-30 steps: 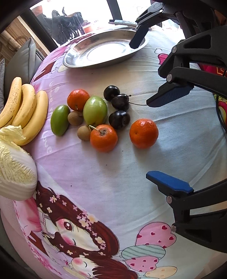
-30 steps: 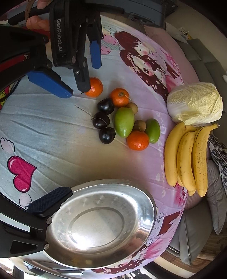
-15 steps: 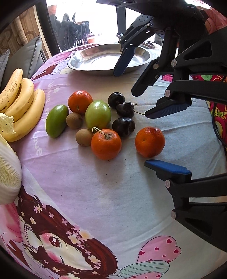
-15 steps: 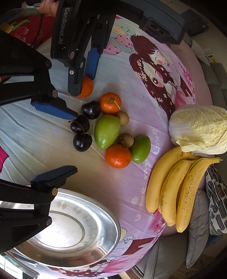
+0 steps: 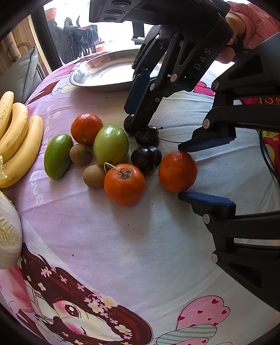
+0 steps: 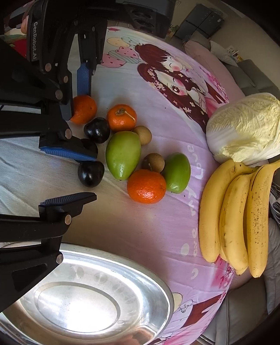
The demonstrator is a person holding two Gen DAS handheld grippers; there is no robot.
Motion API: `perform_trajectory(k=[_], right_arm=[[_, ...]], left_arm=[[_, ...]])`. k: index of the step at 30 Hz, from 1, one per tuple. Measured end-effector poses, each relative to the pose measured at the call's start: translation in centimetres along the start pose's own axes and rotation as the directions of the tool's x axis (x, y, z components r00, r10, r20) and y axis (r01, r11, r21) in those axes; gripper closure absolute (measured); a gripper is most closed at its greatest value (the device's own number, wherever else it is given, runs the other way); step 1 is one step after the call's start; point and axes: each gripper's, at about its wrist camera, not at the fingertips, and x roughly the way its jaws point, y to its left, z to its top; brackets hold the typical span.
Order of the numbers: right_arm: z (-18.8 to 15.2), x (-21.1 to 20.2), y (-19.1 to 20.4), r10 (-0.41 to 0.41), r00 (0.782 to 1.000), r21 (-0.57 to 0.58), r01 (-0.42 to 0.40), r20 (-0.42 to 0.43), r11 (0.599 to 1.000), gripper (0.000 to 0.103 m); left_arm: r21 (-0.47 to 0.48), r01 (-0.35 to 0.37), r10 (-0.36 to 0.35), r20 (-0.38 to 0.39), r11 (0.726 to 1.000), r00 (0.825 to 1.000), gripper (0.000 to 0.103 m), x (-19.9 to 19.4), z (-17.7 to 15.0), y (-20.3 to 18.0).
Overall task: Organize fruits
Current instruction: 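Grasp a tangerine with the left gripper while the right gripper grasps a dark plum, then carry tangerine and plum over the steel bowl and open both grippers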
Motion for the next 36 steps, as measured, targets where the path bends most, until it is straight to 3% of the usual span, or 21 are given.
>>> perform_trajectory(k=[7, 21, 30, 36], right_arm=[[0.2, 0.0, 0.0, 0.025, 1.000, 0.010, -0.025, -0.005, 1.000, 0.075], [-1.7, -3.4, -1.6, 0.058, 0.994, 0.093, -0.067, 0.091, 0.993, 0.076], [-3.1, -7.3, -5.2, 0.002, 0.987, 0.166, -0.030, 0.163, 0.986, 0.076], [-5.6, -8.8, -9.5, -0.088, 0.985, 0.266, 0.046, 0.150, 0.963, 0.076]], left_arm=[[0.011, 0.006, -0.006, 0.019, 1.000, 1.000, 0.065, 0.7, 0.9, -1.2], [0.010, 0.023, -0.024, 0.057, 1.000, 0.998, 0.066, -0.6, 0.2, -2.0], [0.085, 0.015, -0.022, 0.075, 0.996, 0.997, 0.066, -1.9, 1.0, -5.2], [0.161, 0.038, -0.051, 0.075, 0.986, 0.996, 0.066, -1.9, 2.1, -9.4]])
